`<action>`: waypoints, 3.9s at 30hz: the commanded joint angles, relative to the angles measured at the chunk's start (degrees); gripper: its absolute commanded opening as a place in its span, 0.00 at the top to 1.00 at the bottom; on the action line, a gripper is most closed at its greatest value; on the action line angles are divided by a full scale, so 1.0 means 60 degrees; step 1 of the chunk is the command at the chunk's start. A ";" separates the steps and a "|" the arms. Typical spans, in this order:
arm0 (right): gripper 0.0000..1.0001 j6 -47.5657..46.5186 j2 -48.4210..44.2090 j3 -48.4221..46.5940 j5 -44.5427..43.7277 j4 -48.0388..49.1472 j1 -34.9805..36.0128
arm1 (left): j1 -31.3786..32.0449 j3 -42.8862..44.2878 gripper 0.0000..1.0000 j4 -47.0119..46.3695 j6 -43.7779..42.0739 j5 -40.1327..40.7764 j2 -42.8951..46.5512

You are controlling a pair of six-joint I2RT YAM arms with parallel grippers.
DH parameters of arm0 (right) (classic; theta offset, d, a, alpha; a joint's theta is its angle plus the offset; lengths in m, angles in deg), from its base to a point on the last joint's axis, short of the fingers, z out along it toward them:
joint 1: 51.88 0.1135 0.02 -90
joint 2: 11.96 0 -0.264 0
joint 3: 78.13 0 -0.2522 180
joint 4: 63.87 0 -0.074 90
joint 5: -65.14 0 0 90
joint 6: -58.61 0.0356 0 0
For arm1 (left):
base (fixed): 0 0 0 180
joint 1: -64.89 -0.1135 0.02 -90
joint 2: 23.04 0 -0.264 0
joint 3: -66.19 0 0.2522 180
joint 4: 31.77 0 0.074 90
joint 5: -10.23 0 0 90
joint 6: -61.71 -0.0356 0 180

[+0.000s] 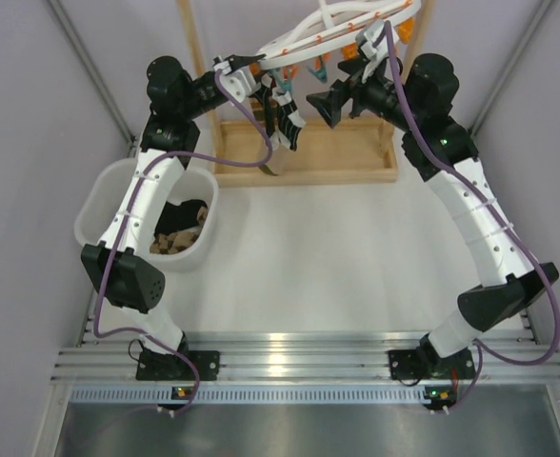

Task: Clip the socks to the hanger
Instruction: Open the clamp at the hanger.

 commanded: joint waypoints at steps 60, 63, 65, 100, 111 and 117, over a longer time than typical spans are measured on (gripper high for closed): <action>1.00 0.3617 0.0572 -0.1300 -0.3113 0.1538 0.0571 | 0.0319 -0.0275 0.93 -0.0293 0.0227 0.0121 0.0698; 1.00 0.4598 0.0688 -0.1300 -0.2454 0.1626 0.0278 | 0.0319 -0.0275 0.93 -0.0337 0.0387 0.0136 0.0698; 1.00 0.5343 0.0718 -0.1212 -0.1972 0.1785 0.0103 | 0.0319 -0.0290 0.93 -0.0366 0.0635 0.0107 0.0713; 1.00 0.8966 0.0675 0.0662 -0.0211 0.4467 -0.0440 | 0.0539 -0.3952 0.33 -0.2842 0.9808 0.4296 0.3672; 1.00 0.9551 0.0718 0.0561 -0.0284 0.4687 -0.0382 | 0.2076 -0.4260 0.42 -0.3120 0.9324 0.2904 0.3848; 1.00 0.9727 0.0543 0.0867 -0.0182 0.4877 -0.0396 | 0.2882 -0.3909 0.52 -0.3296 0.9470 0.4235 0.3219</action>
